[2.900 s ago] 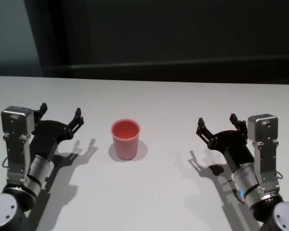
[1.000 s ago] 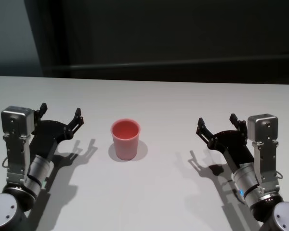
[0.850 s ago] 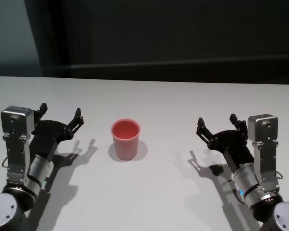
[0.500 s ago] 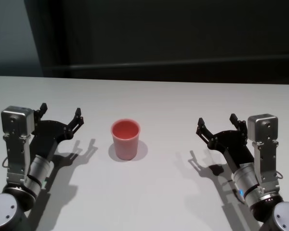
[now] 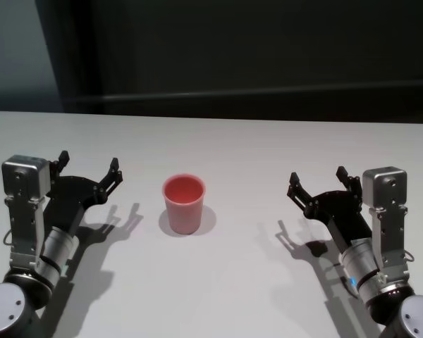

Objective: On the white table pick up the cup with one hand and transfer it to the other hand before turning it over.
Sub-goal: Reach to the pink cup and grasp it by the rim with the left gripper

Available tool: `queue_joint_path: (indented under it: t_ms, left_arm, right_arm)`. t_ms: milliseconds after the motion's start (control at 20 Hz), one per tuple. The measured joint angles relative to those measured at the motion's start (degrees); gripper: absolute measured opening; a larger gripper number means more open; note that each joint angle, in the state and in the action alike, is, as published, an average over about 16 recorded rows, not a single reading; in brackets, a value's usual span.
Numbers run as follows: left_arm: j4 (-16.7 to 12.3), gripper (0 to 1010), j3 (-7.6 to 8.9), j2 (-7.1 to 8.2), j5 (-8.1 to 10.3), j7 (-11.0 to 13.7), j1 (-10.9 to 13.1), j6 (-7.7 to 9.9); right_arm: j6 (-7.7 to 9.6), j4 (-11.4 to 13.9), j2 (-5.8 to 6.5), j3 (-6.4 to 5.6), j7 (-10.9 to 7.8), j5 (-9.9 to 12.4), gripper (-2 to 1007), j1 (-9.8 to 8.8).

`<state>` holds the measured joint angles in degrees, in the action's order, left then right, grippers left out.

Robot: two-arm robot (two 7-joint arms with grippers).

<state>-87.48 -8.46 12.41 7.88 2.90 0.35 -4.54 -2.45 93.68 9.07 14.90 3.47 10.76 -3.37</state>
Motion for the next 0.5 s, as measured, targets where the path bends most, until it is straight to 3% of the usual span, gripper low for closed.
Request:
queue_joint_path:
  t_ms: [500]
  left_arm:
    - [0.00, 1001, 0.00, 0.00, 0.00, 0.00, 0.00, 0.00]
  right_arm:
    - [0.00, 0.00, 0.00, 0.00, 0.00, 0.00, 1000, 0.00]
